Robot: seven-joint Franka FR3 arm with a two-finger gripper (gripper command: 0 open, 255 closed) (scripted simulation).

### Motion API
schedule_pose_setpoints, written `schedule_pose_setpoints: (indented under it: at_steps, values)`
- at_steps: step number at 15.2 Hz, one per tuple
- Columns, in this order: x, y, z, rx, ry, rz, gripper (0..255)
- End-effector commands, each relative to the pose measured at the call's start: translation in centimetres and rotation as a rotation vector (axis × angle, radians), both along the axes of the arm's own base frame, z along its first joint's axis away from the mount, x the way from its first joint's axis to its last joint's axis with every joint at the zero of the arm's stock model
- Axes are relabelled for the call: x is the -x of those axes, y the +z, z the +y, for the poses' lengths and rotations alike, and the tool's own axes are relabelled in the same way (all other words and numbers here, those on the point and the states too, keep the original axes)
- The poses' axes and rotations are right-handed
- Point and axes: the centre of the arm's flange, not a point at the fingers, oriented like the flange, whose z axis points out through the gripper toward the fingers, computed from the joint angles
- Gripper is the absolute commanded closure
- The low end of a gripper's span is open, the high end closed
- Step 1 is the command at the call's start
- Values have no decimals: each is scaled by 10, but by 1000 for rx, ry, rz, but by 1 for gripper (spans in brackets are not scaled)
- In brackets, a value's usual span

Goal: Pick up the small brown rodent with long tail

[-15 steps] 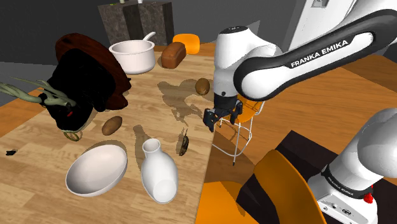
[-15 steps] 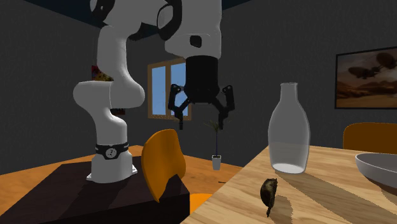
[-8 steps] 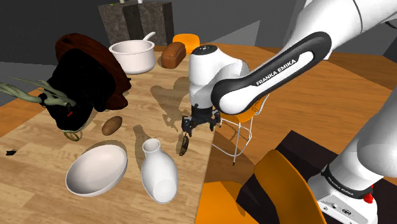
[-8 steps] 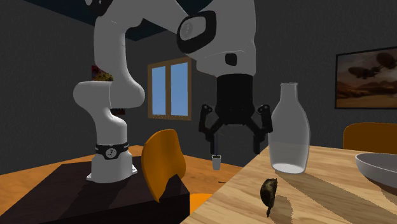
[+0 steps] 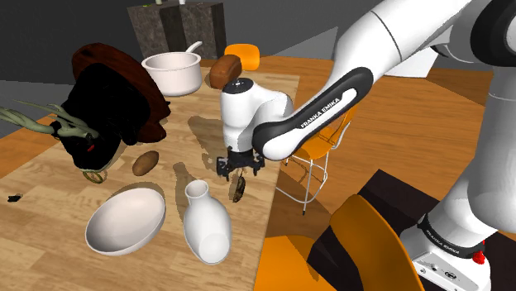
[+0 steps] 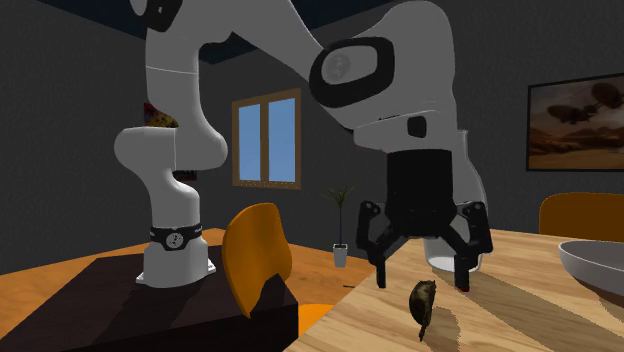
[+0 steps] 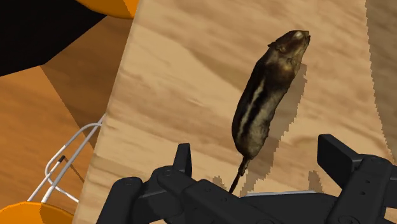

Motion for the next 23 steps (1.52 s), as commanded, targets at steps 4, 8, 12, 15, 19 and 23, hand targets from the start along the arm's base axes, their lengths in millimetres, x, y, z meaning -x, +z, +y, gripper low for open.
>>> schedule_pose_setpoints:
  at_steps: [4,8,12,15,19,23]
  values:
    - [-3,-26,1,1,-3,-2,0]
    - [-3,-34,1,1,-3,-2,255]
    - [-3,-34,1,1,-3,-2,255]
    - [-2,-34,1,1,-3,-2,255]
    - [-3,-24,1,1,-3,-2,255]
    - [-3,-3,1,1,-3,-2,255]
